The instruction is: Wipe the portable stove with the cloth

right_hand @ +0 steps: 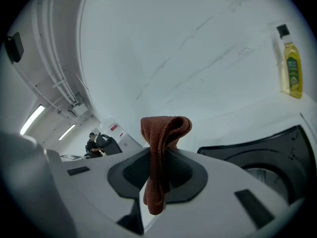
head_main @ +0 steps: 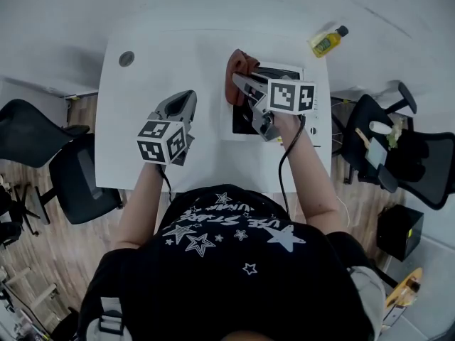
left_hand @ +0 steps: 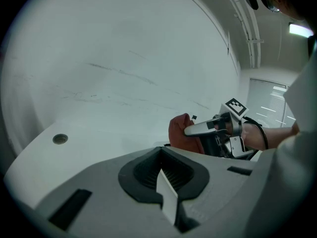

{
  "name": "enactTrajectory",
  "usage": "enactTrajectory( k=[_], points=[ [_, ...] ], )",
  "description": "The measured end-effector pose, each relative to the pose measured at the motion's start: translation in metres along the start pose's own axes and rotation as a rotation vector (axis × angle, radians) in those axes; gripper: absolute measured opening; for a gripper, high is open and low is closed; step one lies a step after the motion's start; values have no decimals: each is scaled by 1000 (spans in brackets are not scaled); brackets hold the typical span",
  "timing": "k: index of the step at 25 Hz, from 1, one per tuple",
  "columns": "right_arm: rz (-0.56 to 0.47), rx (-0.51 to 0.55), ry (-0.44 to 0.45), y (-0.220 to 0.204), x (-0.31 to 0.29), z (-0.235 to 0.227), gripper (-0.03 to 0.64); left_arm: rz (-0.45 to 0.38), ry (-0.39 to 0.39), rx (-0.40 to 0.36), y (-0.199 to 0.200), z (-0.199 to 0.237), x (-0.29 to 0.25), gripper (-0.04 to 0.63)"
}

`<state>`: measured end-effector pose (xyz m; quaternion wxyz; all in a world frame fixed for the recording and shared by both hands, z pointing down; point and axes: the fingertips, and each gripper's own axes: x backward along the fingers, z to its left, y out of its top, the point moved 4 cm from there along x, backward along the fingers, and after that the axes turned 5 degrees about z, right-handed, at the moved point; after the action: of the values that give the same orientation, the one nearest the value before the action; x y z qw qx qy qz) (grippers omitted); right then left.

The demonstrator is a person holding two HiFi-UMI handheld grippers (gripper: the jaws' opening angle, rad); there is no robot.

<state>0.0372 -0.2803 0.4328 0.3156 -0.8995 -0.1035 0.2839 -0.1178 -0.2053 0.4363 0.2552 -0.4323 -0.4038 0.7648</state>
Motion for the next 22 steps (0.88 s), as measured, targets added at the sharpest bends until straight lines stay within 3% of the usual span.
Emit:
enactTrajectory(
  k=[6, 12, 22],
  points=[
    [94, 2, -14, 12, -24, -16, 63, 31, 17, 34, -9, 6, -12, 5],
    [183, 7, -84, 8, -41, -39, 64, 40, 28, 73, -17, 5, -19, 5],
    [207, -2, -178, 9, -24, -66, 64, 61, 15, 82, -22, -7, -31, 5]
  ],
)
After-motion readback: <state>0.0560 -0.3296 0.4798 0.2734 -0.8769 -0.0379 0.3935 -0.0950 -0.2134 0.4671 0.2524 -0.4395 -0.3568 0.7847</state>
